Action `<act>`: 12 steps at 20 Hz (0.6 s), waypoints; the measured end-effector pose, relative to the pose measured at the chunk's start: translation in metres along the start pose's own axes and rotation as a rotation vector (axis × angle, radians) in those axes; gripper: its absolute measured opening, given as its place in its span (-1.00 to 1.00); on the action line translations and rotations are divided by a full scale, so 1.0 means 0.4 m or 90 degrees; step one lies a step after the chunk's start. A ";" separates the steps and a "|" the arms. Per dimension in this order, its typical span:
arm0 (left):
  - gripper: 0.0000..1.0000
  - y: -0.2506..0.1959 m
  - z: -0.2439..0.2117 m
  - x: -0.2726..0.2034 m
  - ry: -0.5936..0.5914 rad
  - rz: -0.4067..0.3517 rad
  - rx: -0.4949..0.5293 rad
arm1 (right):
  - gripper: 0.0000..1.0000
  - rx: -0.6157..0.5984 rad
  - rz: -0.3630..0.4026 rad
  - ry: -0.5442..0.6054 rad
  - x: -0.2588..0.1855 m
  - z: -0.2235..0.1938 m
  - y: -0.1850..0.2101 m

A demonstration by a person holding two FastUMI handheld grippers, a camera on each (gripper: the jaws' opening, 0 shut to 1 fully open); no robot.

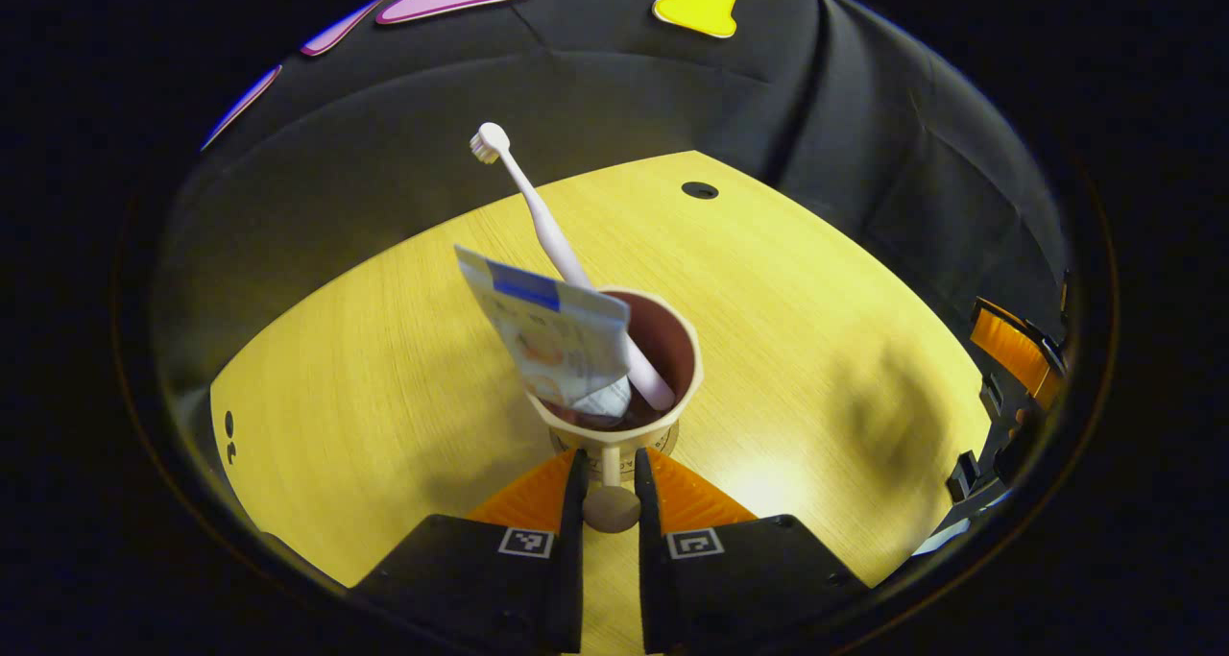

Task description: Put the toothbrush and toothpaste on the desktop into the cup, then pick up the cup and place it on the coaster on the desktop.

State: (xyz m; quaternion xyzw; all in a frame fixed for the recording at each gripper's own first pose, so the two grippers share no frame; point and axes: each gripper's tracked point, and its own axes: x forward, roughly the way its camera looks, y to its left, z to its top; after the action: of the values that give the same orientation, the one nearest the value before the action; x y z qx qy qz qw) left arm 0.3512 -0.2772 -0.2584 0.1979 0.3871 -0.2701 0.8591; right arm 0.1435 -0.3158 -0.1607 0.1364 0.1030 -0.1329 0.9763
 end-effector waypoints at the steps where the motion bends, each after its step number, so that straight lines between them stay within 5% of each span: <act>1: -0.41 0.004 0.005 -0.001 -0.006 0.005 -0.005 | 0.96 -0.001 0.003 -0.001 0.001 0.001 0.005; 3: -0.33 0.013 0.013 -0.019 -0.022 0.018 -0.019 | 0.96 -0.004 0.010 -0.001 0.000 0.004 0.013; 7: 0.96 0.008 0.021 -0.092 -0.081 0.015 -0.069 | 0.96 -0.010 0.024 -0.005 -0.006 0.014 0.036; 12: 1.00 0.054 -0.029 -0.261 -0.164 0.074 -0.120 | 0.96 -0.021 0.048 -0.007 -0.036 0.032 0.081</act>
State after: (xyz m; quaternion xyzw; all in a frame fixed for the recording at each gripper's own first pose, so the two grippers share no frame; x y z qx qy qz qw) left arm 0.3000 -0.2216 -0.1822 0.1022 0.2855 -0.2057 0.9304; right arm 0.1414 -0.2863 -0.1377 0.1237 0.0949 -0.0950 0.9832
